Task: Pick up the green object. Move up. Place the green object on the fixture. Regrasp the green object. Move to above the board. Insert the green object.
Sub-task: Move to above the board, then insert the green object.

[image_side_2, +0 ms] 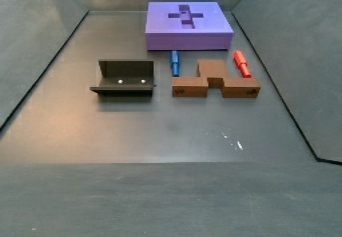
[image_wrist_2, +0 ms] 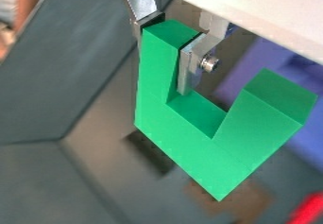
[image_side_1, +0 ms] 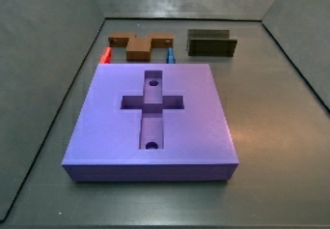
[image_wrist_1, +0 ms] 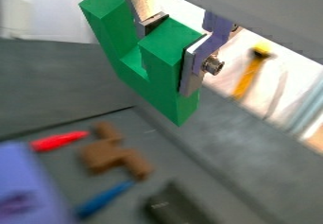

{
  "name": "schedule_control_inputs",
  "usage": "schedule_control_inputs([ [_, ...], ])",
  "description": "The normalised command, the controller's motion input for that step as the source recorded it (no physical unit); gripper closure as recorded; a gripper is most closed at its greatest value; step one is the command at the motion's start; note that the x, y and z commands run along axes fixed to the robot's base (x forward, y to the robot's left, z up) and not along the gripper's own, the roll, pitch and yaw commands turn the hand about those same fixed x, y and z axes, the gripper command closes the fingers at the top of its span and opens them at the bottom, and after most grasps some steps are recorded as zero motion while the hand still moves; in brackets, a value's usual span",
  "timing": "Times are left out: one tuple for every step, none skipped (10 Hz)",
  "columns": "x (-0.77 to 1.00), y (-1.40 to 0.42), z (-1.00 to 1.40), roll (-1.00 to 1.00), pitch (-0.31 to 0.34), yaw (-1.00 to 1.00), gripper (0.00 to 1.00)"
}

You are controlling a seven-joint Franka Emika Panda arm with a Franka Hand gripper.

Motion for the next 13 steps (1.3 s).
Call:
schedule_control_inputs([
  [-1.33,-1.4,0.28,-1.0,-0.038,-0.05,1.0],
  [-1.38,-1.4,0.27,-1.0,-0.044,-0.05,1.0],
  [-0.59,-0.57,0.11,-1.0,-0.045,-0.05,1.0],
  [-0.28,-0.22,0.04,-1.0,-0.039,-0.05,1.0],
  [-0.1,-0.07,0.02,-0.93,-0.008,-0.05,1.0],
  [-0.09,-0.06,0.03,-0.67,-0.024,-0.04,1.0],
  [-0.09,-0.03,0.01,-0.45,-0.041,-0.02,1.0],
  [-0.08,0.0,0.0,-0.31,-0.052,-0.02,1.0],
  [-0.06,0.01,0.0,-0.21,-0.05,-0.01,1.0],
  [0.13,0.0,-0.12,-0.17,0.0,0.0,1.0],
  [0.22,0.0,-0.13,-0.34,0.0,0.0,1.0],
  [0.28,0.0,0.0,-0.5,0.0,0.0,1.0],
  [0.3,-0.02,0.0,-0.5,-0.02,0.0,1.0],
])
